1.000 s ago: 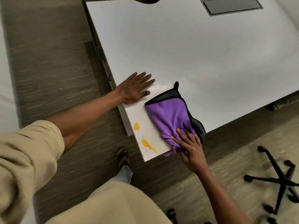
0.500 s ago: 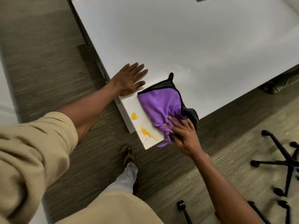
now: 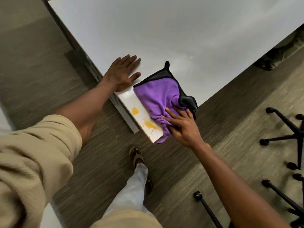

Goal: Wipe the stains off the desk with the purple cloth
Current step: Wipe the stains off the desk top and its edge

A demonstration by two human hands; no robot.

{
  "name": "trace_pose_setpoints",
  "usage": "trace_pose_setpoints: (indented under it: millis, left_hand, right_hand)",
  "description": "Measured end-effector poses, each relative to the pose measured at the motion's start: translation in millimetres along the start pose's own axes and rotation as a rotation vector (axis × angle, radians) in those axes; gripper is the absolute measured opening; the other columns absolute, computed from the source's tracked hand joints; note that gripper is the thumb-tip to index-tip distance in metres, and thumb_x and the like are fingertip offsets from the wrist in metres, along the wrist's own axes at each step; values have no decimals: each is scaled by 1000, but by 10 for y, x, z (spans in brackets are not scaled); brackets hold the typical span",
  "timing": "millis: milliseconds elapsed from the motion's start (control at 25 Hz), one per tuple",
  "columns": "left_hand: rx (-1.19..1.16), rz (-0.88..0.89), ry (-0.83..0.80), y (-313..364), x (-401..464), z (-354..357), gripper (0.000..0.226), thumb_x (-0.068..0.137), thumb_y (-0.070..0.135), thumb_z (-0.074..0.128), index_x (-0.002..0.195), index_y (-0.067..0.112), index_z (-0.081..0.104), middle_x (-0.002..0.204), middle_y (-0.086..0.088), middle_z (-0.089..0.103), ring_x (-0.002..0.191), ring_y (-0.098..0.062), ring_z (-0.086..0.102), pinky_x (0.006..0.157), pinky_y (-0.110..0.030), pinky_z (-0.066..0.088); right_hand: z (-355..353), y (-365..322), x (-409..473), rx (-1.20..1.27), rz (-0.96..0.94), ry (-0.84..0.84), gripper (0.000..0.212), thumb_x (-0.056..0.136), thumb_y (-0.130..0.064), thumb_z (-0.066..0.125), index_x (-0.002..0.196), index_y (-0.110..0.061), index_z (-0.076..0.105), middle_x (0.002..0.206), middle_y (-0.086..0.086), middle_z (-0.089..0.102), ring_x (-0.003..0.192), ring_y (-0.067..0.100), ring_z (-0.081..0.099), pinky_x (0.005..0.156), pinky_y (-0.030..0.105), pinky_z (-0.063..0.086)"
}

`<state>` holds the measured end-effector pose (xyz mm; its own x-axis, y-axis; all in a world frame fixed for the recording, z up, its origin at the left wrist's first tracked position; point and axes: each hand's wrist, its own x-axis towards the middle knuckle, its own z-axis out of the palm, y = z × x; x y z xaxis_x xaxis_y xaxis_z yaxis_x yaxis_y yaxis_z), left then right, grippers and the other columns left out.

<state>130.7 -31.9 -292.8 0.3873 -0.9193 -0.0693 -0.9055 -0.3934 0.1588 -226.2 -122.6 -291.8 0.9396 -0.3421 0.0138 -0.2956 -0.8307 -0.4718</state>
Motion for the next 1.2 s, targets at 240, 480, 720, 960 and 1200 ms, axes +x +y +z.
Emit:
trace_pose_setpoints:
  millis: [240,480,720,960,1200]
  left_hand:
    - [-29,-12,10,-44,8,-18,74,97,70,9,163,36,9,171,8,14,158,-16,11,128,-42,10]
    - [-41,-8,38,-75,44,43,74,97,71,12,162,36,15,170,9,19,157,-15,15,127,-41,13]
    - [-78,-5,61,-88,47,40,69,101,65,17,162,33,16,170,7,21,157,-15,17,126,-41,14]
    - [-63,-3,57,-98,70,65,71,100,65,16,163,33,15,170,8,20,158,-16,15,126,-41,13]
    - [-95,-13,57,-109,61,70,69,100,62,10,162,35,16,169,9,23,157,-15,17,126,-41,15]
  right_hand:
    - [254,-435,128,45,162,43,50,95,-40,53,145,-35,56,163,-7,39,159,27,19,129,54,3]
    - [135,-240,443,-43,130,-4,47,96,-51,46,141,-46,57,160,-15,42,156,23,25,127,57,10]
    - [258,-352,651,-16,22,-51,47,97,-44,45,143,-41,57,157,-12,47,155,25,29,126,60,9]
    - [186,-354,925,-18,-8,-64,46,97,-44,45,140,-38,61,151,-8,55,148,29,41,124,56,15]
    - [266,-371,891,1,-283,-169,50,94,-36,47,142,-34,60,153,-9,51,144,27,45,122,58,17]
